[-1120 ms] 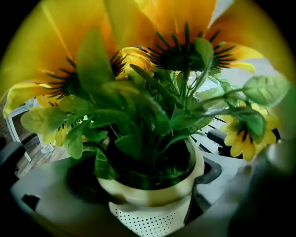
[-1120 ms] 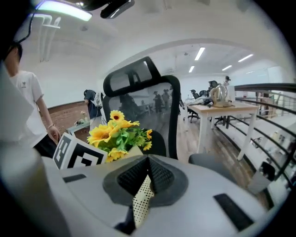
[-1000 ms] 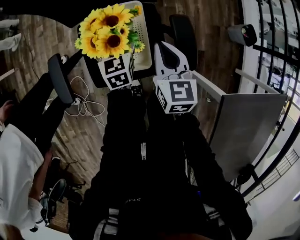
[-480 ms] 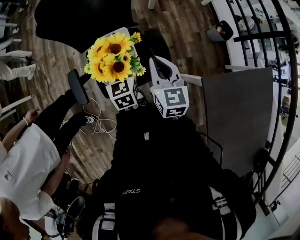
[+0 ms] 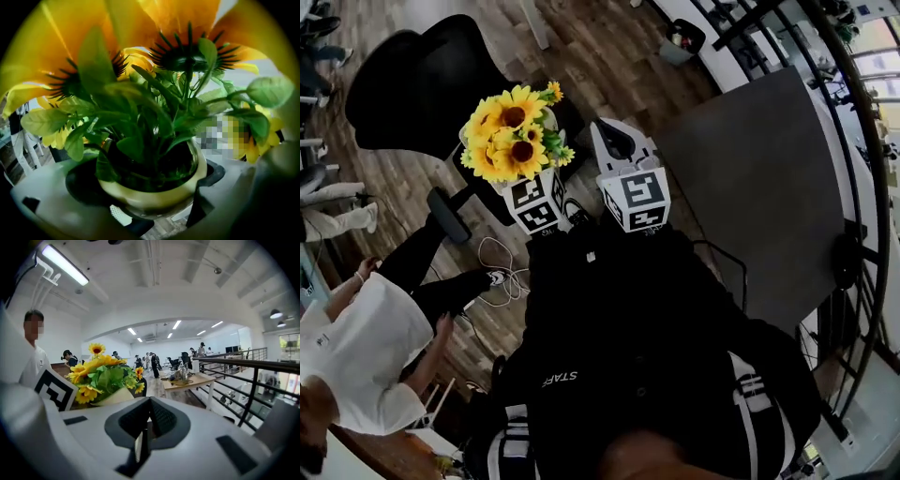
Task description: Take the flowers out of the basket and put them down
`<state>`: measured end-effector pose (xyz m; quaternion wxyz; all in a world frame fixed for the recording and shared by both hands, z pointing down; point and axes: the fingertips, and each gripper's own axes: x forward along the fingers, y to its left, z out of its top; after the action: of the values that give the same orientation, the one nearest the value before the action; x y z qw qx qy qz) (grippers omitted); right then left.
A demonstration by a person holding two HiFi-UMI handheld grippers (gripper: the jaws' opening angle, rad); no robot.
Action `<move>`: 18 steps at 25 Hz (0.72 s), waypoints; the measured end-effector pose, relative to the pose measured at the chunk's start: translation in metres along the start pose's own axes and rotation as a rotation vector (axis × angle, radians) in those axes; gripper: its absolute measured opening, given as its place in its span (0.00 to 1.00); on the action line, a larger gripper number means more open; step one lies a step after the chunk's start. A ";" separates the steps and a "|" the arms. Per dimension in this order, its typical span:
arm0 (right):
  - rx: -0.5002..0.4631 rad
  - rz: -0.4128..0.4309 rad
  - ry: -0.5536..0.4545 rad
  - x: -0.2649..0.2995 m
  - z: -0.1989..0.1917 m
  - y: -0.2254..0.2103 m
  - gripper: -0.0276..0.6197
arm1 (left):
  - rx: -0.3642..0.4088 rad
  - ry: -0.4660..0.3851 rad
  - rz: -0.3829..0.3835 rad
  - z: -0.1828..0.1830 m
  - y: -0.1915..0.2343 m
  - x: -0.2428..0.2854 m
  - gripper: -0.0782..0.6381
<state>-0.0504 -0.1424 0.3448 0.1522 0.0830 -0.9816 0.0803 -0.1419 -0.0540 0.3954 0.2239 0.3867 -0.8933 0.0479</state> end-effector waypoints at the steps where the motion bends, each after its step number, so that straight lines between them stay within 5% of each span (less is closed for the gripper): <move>1: -0.006 -0.018 0.000 -0.006 0.000 -0.005 0.06 | 0.008 -0.003 -0.023 0.002 -0.007 0.000 0.83; 10: 0.075 -0.338 -0.036 -0.103 -0.006 -0.095 0.06 | 0.197 -0.025 -0.333 0.020 -0.139 0.004 0.83; 18: 0.175 -0.618 -0.059 -0.182 -0.038 -0.127 0.06 | 0.311 0.038 -0.605 -0.013 -0.228 -0.012 0.83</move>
<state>0.1553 -0.2340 0.3410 0.1331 0.3924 -0.9032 0.1119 0.0325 -0.2017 0.3817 0.1829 0.6628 -0.7158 0.1223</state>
